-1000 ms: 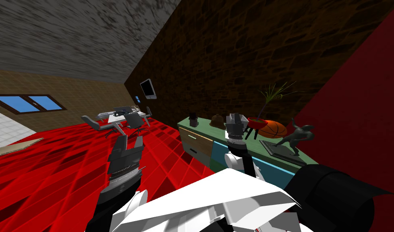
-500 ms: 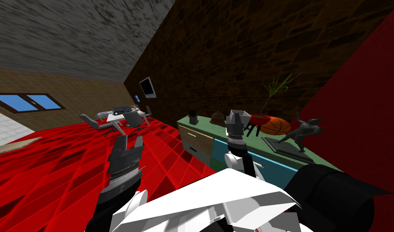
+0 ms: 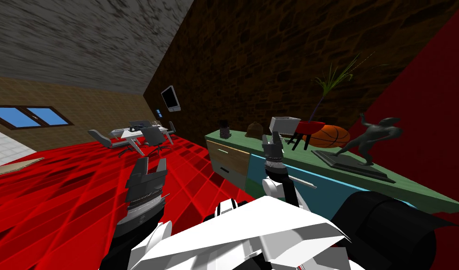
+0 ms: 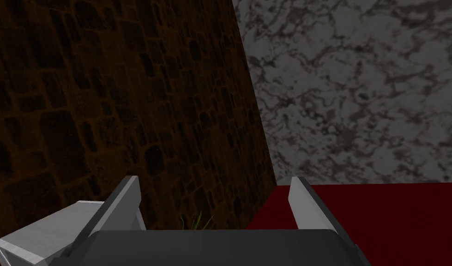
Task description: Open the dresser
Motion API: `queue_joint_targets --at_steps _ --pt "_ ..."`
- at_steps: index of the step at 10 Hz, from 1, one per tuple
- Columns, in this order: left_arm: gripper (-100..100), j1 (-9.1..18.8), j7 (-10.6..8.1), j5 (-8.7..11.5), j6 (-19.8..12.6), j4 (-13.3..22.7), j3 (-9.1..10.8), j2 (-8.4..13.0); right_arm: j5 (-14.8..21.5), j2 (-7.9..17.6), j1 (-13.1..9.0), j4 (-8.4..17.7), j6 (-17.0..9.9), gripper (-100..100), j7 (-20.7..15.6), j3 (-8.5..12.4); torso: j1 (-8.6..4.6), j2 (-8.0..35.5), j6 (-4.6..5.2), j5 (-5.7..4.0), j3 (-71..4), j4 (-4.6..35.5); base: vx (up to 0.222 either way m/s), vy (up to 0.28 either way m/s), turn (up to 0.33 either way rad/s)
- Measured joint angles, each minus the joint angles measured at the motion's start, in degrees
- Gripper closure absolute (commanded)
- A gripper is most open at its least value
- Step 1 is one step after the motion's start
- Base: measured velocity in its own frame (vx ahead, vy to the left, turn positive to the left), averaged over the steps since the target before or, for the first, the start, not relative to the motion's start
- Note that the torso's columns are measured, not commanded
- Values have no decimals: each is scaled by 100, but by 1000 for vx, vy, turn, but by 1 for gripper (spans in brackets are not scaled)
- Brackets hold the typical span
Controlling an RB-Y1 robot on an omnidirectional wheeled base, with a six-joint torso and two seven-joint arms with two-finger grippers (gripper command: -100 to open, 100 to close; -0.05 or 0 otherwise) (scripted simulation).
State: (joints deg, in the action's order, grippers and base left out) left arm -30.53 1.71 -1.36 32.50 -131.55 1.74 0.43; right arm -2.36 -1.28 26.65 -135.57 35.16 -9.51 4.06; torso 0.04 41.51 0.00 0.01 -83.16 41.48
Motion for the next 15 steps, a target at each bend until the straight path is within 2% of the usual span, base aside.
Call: queue_joint_targets --at_steps 3,6,9,11,13,15 --pt "0 0 0 0 0 1 -1 -1 321 544 9 120 -125 -100 -126 49 8 75 0 2 -141 78 44 83 -28" --pt "0 -1 0 0 0 0 -1 -1 858 966 -32 280 -446 -100 -395 75 -5 73 0 -2 -144 79 70 95 -30" --pt "0 -1 0 0 0 1 -1 -1 1321 1169 -20 417 -682 -100 -598 142 9 75 0 2 -142 80 61 113 -33" --pt "0 0 0 0 0 1 -1 -1 1666 1225 -92 545 -869 -100 -749 138 -5 81 -1 -2 -139 81 41 97 -24" --pt "0 -1 0 0 0 1 0 0 1948 1310 -101 642 -1025 -100 -850 211 -13 74 1 -4 -142 80 57 73 -28" --pt "0 -1 0 0 0 1 0 -1 2268 1321 -99 713 -1199 -100 -994 198 2 78 0 0 -141 80 45 87 -27"
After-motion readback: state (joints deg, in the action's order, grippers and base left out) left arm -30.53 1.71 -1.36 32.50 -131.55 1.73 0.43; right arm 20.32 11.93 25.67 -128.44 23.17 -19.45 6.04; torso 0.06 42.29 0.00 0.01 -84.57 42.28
